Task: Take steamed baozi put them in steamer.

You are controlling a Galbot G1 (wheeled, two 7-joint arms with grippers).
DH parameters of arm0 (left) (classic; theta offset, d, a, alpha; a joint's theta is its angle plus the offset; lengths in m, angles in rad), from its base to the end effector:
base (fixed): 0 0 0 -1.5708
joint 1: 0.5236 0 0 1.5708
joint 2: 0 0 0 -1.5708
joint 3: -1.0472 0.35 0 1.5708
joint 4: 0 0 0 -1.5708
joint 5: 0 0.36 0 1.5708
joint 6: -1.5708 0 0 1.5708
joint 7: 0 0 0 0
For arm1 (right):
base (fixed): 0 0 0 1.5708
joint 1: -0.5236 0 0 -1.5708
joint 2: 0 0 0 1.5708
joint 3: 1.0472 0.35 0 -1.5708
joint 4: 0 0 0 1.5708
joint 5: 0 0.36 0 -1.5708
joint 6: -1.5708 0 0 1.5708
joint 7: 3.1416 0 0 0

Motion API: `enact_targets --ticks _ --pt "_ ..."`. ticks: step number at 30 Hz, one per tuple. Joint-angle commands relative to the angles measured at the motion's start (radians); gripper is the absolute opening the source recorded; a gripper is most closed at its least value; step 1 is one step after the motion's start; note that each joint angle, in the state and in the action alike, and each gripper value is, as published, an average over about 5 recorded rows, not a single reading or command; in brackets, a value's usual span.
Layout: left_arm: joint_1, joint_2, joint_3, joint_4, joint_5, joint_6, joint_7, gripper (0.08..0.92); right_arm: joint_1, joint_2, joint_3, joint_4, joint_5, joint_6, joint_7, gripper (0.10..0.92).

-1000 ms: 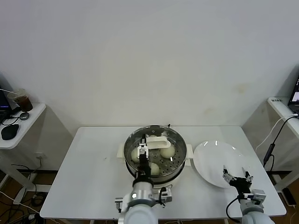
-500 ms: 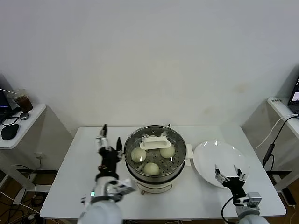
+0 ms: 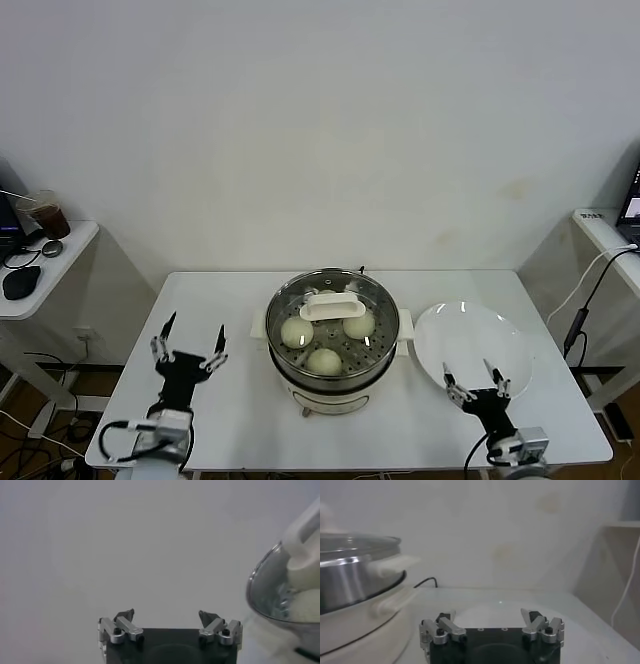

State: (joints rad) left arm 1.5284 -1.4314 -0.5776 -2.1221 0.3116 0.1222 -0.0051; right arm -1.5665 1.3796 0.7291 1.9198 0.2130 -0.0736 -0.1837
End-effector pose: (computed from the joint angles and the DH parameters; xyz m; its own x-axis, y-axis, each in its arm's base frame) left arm 0.1985 0.0388 -0.2814 -0.9989 -0.0315 0.0354 -0.0125 0.8962 0.4434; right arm 0.1835 -0.1109 -0.3464 -0.9755 -0.0575 0.2124 -0.0624 0.9979 -0.0163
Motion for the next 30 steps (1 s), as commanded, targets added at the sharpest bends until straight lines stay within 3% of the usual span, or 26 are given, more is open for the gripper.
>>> enact_targets --ticks 1,15,30 --pt "0.155 -0.002 -0.094 0.056 -0.366 -0.007 -0.033 0.823 -0.055 0.001 -0.017 0.046 -0.025 -0.01 -0.006 0.823" --pt "0.213 -0.002 -0.096 -0.007 -0.371 0.017 0.025 0.823 -0.114 0.006 0.012 0.154 -0.12 -0.123 -0.062 0.823" --pt "0.224 -0.002 -0.118 -0.044 -0.365 0.018 0.036 0.823 -0.109 0.003 0.022 0.159 -0.132 -0.149 -0.087 0.823"
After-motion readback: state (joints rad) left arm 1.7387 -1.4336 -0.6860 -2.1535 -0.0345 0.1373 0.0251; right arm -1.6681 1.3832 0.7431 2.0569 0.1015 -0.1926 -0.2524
